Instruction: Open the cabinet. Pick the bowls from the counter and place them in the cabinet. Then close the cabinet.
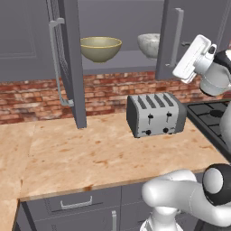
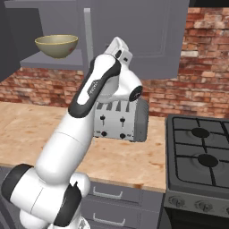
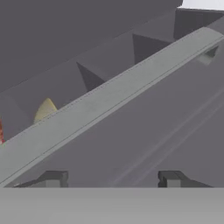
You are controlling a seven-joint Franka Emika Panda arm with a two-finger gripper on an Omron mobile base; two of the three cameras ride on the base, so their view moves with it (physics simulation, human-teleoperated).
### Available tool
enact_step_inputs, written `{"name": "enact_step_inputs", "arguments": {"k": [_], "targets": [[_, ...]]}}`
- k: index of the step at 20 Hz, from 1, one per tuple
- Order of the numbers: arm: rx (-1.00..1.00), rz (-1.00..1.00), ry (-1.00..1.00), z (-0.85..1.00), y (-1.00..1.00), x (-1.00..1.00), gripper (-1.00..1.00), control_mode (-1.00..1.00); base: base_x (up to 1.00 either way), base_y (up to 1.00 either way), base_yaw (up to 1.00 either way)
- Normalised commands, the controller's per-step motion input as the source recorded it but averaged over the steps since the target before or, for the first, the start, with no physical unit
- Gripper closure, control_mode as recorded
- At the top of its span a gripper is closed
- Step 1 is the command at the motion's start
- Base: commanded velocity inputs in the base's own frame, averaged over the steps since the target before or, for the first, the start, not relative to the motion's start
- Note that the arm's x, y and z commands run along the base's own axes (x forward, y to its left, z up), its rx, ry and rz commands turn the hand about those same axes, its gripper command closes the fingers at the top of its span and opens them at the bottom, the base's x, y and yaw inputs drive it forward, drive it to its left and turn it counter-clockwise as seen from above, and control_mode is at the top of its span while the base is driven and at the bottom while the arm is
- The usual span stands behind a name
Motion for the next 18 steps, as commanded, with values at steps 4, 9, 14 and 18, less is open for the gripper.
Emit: {"name": "enact_step_inputs", "arguments": {"k": [4,9,14,18], "targets": [[0.0,0.0,0.03,0.0,0.16,0.47,-1.0,-1.0,0.0,0.0,0.0],[0.0,0.0,0.07,0.0,0.01,0.46,-1.0,-1.0,0.0,0.0,0.0],[0.0,-0.03,0.15,0.0,0.0,0.5,-1.0,-1.0,0.0,0.0,0.0],[0.0,-0.06,0.2,0.06,-0.04,0.43,-1.0,-1.0,0.0,0.0,0.0]]}}
